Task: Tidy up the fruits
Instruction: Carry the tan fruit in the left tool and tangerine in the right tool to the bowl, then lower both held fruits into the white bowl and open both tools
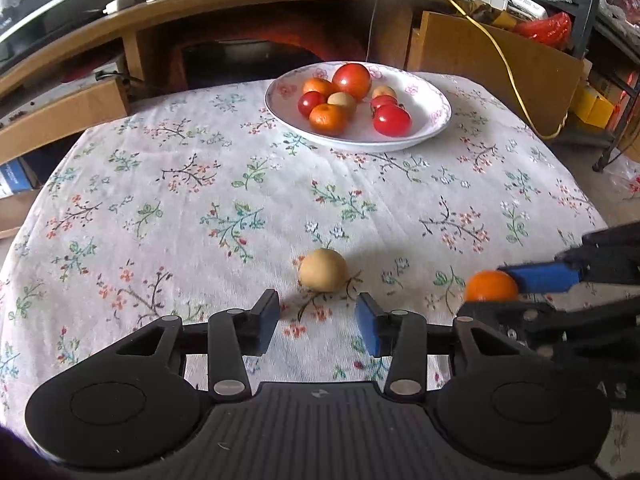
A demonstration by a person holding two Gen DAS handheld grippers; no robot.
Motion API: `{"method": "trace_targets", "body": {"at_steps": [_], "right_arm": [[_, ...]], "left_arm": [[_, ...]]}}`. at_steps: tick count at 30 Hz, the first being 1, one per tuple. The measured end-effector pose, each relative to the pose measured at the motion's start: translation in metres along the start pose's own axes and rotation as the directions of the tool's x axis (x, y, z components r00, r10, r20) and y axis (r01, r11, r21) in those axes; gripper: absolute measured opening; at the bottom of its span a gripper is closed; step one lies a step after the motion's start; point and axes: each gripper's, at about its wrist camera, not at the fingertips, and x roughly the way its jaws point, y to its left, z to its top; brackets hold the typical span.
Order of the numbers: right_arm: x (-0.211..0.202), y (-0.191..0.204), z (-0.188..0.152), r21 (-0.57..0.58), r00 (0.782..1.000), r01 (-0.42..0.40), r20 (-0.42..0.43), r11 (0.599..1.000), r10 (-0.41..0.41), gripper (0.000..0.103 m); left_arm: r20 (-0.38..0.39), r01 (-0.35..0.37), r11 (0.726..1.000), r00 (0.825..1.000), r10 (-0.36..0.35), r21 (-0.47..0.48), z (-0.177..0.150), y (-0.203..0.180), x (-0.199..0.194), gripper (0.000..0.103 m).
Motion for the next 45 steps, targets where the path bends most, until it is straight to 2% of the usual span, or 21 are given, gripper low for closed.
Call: {"method": "trace_targets", "body": {"at_steps": [4,11,12,16,20,26,33,45], "right_arm": [[-0.001,-0.001,0.0,0.003,1.0,-0.001,0.004,1.0,0.001,0.034],[-0.001,-0.012,0.002,0.042,1.0,0.002,0.006,0.999,-0.002,0.034],[-0.001,-0.013,0.002,0.047,1.0,0.0,0.005,0.999,-0.001,0.034],[0.001,-0.014,0.004,0.058,1.0,-0.001,0.003,0.998,0.001,0.034],[0.001,-0.015,0.008,0.065,1.0,0.004,0.006,0.998,-0.004,0.034],[0.0,-0.021,0.014,0.087,0.999,0.023,0.025,0.996,-0.025,0.034],[-0.005,-0.033,0.042,0.116,0.995,0.03,0.088,0.993,-0.041,0.034],[0.021,-0.063,0.095,0.144,0.99,0.042,0.128,0.989,-0.061,0.034]], "left_arm": [[0.016,0.005,1.0,1.0,-0.004,-0.014,0.008,0.001,0.007,0.054],[0.03,-0.012,1.0,0.999,0.012,-0.022,0.02,0.002,0.02,0.053],[0.029,-0.016,1.0,0.999,0.016,-0.019,0.021,0.001,0.021,0.053],[0.022,-0.017,1.0,1.0,0.017,-0.002,0.023,-0.002,0.02,0.034],[0.007,-0.023,0.999,1.0,0.022,0.032,0.022,-0.008,0.017,0.033],[0.036,0.018,1.0,0.999,-0.017,-0.018,0.027,-0.001,0.004,0.033],[0.1,0.05,0.999,0.994,-0.048,-0.017,0.053,-0.01,-0.009,0.033],[0.113,0.049,0.998,0.993,-0.045,-0.028,0.097,-0.011,0.025,0.033]]}}
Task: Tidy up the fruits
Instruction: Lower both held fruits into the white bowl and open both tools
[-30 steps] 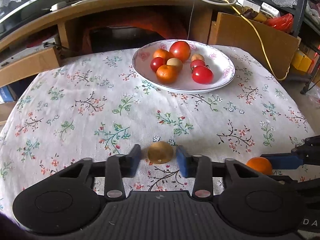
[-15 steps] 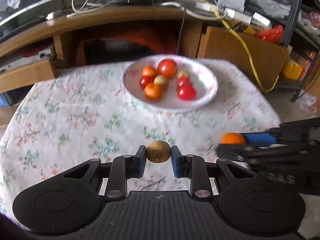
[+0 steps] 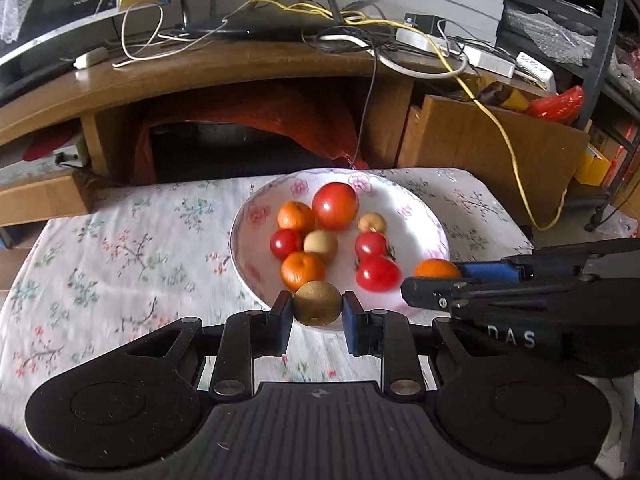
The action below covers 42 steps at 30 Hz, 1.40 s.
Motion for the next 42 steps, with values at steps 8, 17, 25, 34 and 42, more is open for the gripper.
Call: {"method": "trace_targets", "body": {"at_steps": [8,17,25,34,42], "right_arm": [[0.032,-0.011,0.017,0.007,1.0,0.017,-0.003,1.0,-0.017,0.034],[0.042,-0.016,0.027,0.017,1.0,-0.012,0.0,1.0,0.012,0.035],[0.033,-0.016,0.031,0.033,1.0,-0.004,0.019,0.999,0.004,0.035],[0.012,-0.022,0.026,0.08,0.999,0.027,0.031,0.996,-0.03,0.035],[-0.014,-0.014,-0.001,0.093,0.999,0.041,0.004,0.995,-0.041,0.035]], "left_arm": [[-0.026,0.002,1.0,1.0,-0.002,-0.009,0.008,0.004,0.022,0.032],[-0.041,-0.012,1.0,0.999,0.012,0.005,0.01,0.0,0.029,0.046],[-0.031,-0.028,0.999,0.999,0.028,-0.016,0.012,0.007,0.019,0.055],[-0.022,-0.067,0.997,0.998,0.066,-0.05,0.006,0.013,0.001,0.062],[-0.006,-0.125,0.992,0.992,0.125,-0.029,-0.011,0.008,-0.026,0.078]]}}
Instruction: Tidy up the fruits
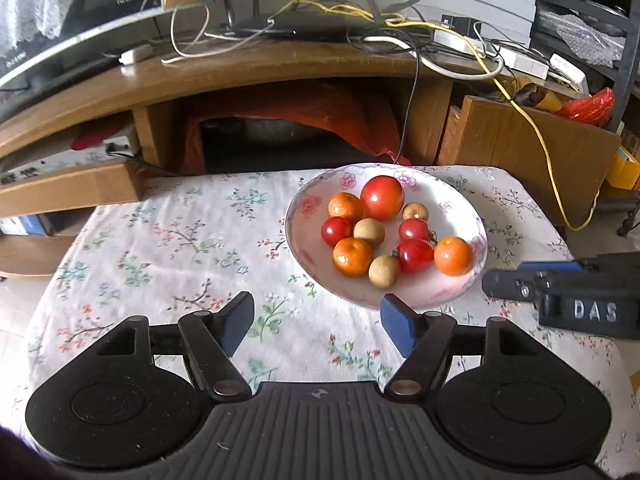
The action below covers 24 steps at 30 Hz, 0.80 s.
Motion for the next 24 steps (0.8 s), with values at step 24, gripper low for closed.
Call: {"method": "trace_targets", "body": {"at_steps": [24], "right_arm": [[-0.082,0.021,-0.071,0.007,0.999,-0.027,0.03,1.0,0.027,0.041]], "left_arm": [[0.062,-0.101,0.995,0.993,0.1,0.018,-0.053,-0.024,-0.069,0.103]]}}
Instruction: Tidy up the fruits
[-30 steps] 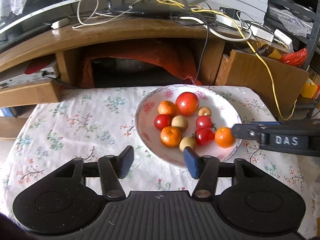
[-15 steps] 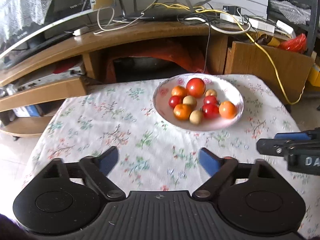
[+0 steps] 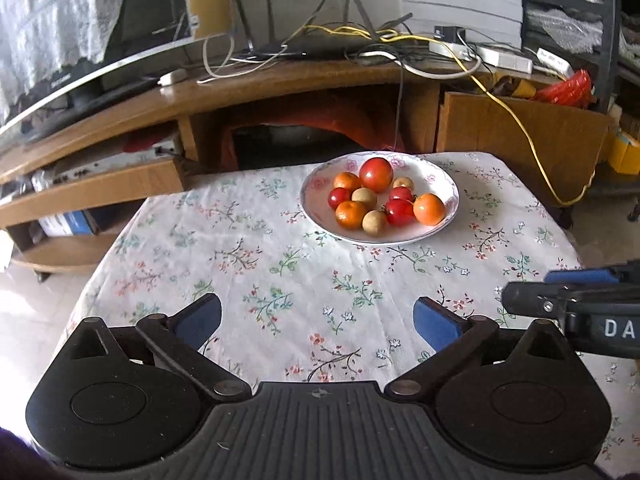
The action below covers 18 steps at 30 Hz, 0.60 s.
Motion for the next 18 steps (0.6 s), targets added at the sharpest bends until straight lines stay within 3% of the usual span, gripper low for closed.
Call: {"method": "trace_targets", "body": {"at_steps": [5,18], "right_arm": [[-0.01,-0.001,-0.008,0.017,1.0,0.004,0.008,1.0,-0.004,0.041],[-0.027,0.009,-0.031,0.008,1.0,0.009,0.004,1.0,-0.009,0.042]], "left_arm": [[0.011,0.006,0.999,1.0,-0.006,-0.047,-0.002,0.008,-0.01,0.103],[-0.006,-0.003,0.999,1.0,0.003,-0.043,-0.021,0.008,-0.028,0.103]]}}
